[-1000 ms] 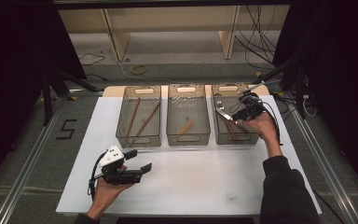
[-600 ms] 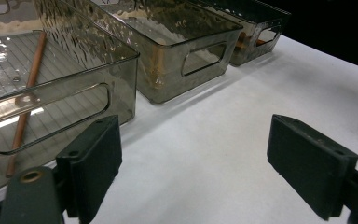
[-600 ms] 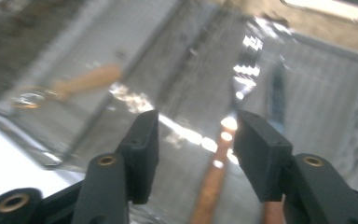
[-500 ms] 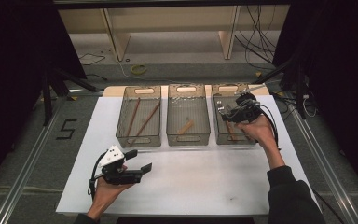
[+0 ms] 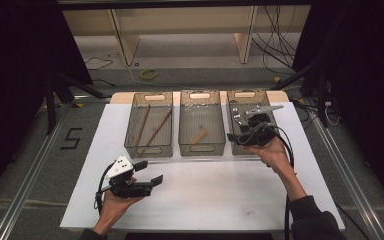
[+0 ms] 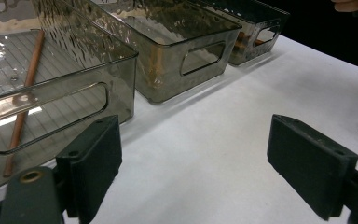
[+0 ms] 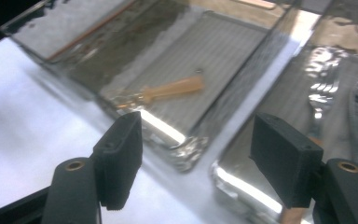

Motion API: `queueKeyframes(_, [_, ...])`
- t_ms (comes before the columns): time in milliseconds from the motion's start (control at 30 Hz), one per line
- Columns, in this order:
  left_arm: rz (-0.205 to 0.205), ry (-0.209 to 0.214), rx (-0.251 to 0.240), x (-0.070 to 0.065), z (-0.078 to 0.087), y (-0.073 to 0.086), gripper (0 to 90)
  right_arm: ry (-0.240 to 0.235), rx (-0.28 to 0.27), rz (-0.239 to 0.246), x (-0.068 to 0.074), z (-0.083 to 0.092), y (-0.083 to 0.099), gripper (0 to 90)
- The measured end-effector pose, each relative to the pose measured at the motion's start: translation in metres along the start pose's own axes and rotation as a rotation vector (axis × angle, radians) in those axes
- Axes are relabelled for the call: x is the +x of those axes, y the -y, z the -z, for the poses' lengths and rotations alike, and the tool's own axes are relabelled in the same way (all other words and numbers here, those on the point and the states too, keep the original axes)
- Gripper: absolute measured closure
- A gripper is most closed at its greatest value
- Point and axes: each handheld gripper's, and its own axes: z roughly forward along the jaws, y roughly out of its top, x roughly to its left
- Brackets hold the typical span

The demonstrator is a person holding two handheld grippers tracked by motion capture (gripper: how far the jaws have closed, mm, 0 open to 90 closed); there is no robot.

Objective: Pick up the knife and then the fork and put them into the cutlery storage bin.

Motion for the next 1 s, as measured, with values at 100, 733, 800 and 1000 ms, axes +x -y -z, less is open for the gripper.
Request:
queueKeyframes(100, [0.0,0.001,0.001,0.0,0.0,0.0,17.2,-0.008,-0.014,0.011,0.009,0.001,0.008,33.2])
queueKeyframes(733, [0.011,0.007,0.005,0.0,-0.001,0.0,17.2,-0.099,-0.141,0.0,0.032,0.009,0.044,26.5])
queueKeyframes(800, [0.006,0.009,0.007,-0.001,-0.001,0.0,17.2,-0.105,-0.163,-0.001,0.033,0.012,0.048,26.3])
queueKeyframes(1000, [0.015,0.022,0.008,-0.001,-0.002,0.001,17.2,-0.123,-0.199,0.003,0.036,0.017,0.059,25.4])
